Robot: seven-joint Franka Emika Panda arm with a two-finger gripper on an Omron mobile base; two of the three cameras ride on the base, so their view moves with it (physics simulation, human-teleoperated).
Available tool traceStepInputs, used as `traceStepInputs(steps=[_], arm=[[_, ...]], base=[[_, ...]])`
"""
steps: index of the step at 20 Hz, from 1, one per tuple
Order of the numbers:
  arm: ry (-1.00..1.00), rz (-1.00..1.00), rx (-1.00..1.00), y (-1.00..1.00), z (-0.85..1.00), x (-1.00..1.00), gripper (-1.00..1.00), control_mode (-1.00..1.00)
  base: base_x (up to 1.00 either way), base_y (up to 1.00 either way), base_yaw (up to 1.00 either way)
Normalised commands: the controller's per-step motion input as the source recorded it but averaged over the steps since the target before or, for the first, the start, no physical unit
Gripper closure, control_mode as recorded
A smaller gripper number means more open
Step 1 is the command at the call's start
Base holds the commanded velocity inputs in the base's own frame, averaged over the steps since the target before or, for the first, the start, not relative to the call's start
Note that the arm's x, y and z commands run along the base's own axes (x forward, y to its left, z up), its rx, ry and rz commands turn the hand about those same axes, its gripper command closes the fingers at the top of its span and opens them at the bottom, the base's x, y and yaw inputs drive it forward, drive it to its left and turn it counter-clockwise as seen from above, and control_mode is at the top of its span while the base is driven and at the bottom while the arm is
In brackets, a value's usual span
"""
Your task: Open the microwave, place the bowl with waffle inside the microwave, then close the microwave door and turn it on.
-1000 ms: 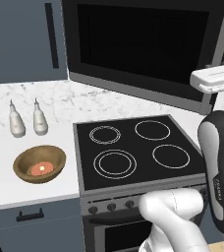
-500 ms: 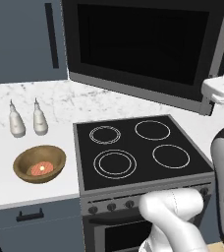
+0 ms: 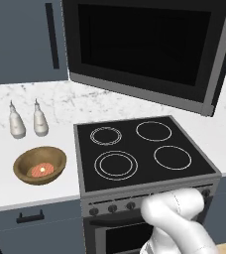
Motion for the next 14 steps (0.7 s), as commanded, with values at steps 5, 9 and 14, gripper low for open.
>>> traceStepInputs(steps=[5, 9, 14], arm=[[0.0, 0.63, 0.12, -0.22, -0.28, 0.71, -1.0, -1.0], [0.05, 0.45, 0.14, 0.07, -0.07, 0.83, -1.0, -1.0], [0.09, 0.06, 0.01, 0.57, 0.05, 0.16, -1.0, -1.0]], base=[[0.0, 0.0, 0.0], [0.0, 0.0, 0.0], [0.0, 0.0, 0.0]])
